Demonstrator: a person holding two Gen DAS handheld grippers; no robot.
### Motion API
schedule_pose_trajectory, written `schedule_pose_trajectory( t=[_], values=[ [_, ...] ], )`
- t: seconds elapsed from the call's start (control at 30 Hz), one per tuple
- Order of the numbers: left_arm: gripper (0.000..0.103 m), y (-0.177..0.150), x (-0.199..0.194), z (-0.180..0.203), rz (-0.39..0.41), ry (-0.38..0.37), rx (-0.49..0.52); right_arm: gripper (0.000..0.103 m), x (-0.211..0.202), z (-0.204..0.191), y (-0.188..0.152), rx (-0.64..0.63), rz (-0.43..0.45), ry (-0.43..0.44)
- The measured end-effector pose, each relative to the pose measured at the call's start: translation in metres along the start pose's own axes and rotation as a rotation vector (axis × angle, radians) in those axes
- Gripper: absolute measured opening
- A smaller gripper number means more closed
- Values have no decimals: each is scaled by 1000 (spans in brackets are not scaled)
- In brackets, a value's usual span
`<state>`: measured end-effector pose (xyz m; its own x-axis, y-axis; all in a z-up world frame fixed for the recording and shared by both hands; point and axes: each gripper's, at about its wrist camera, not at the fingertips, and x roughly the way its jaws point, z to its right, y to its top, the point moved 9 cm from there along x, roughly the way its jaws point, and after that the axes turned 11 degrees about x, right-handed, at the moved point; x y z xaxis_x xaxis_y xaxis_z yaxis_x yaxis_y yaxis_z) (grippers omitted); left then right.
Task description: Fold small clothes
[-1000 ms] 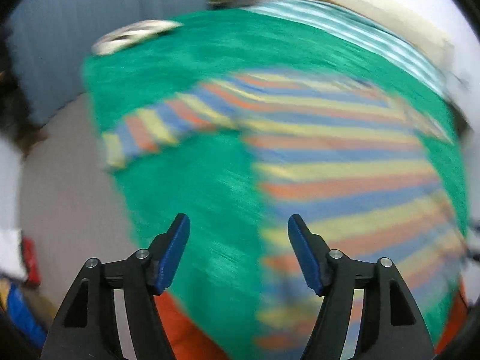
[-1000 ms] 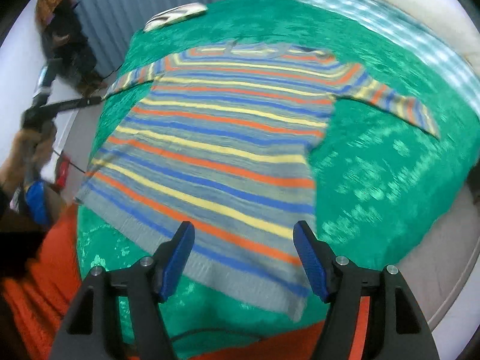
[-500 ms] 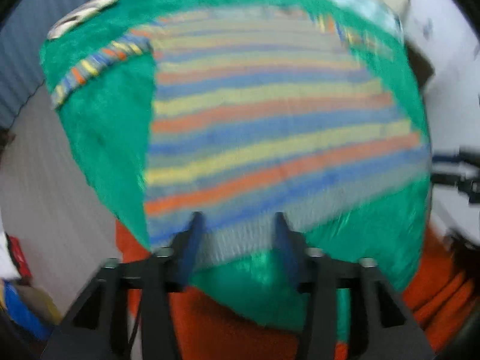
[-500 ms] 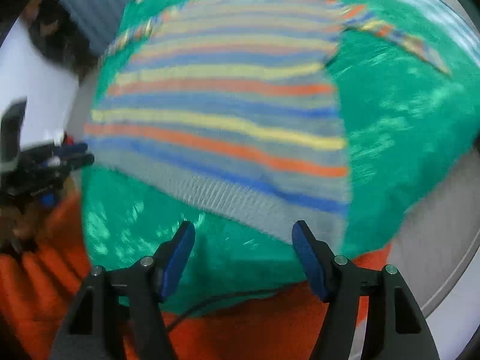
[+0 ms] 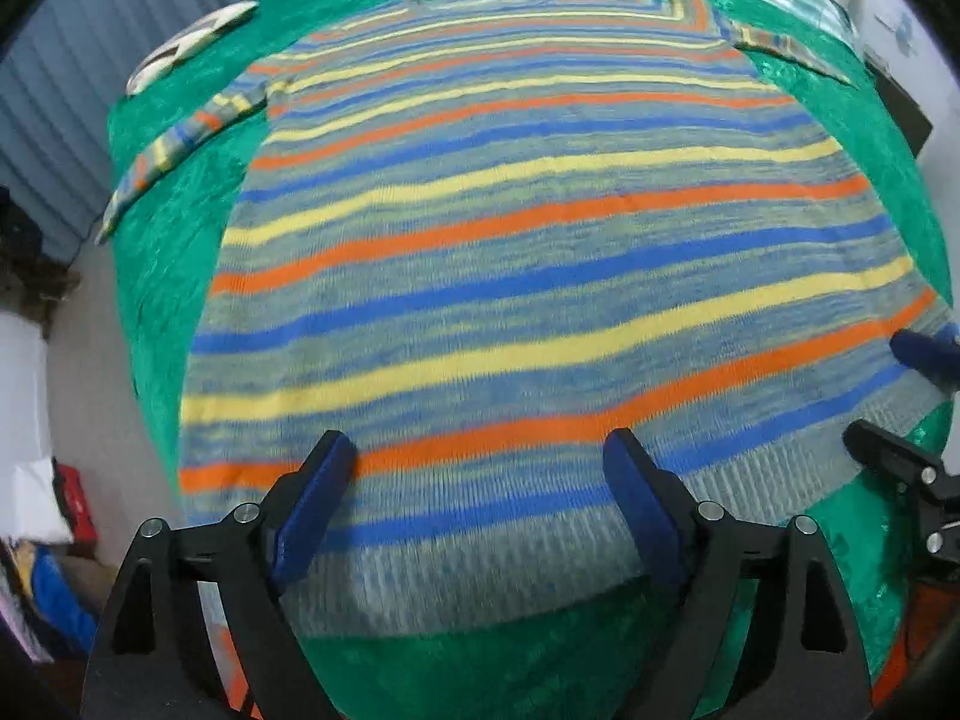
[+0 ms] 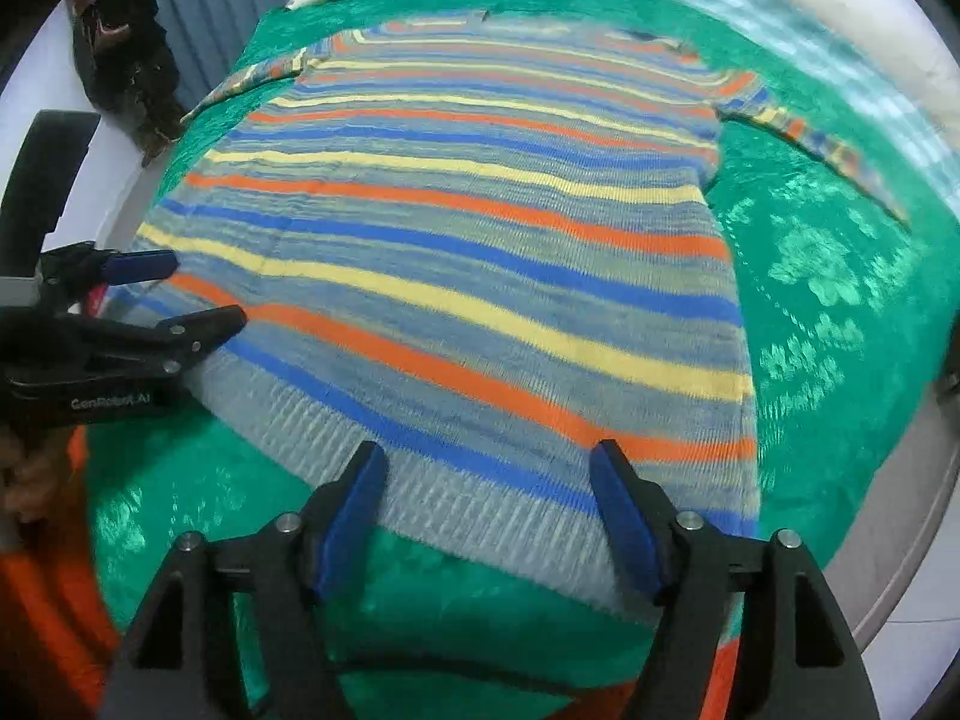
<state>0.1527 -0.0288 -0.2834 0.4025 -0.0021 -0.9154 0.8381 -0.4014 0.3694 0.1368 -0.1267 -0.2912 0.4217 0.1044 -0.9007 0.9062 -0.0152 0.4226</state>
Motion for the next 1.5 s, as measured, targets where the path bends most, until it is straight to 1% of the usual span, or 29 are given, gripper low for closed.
schedule_pose_trajectory(
  t=[0.13, 0.57, 1.5],
  values=[
    [95, -2, 6, -5, -19, -19, -27, 73, 3, 0, 0, 27, -14, 16],
    [102, -7, 1, -11, -11, -7, -27, 78, 7, -2, 1, 16, -8, -7],
    [102, -7, 3, -12, -11, -7, -29, 78, 4, -1, -1, 11, 5, -22]
  ],
)
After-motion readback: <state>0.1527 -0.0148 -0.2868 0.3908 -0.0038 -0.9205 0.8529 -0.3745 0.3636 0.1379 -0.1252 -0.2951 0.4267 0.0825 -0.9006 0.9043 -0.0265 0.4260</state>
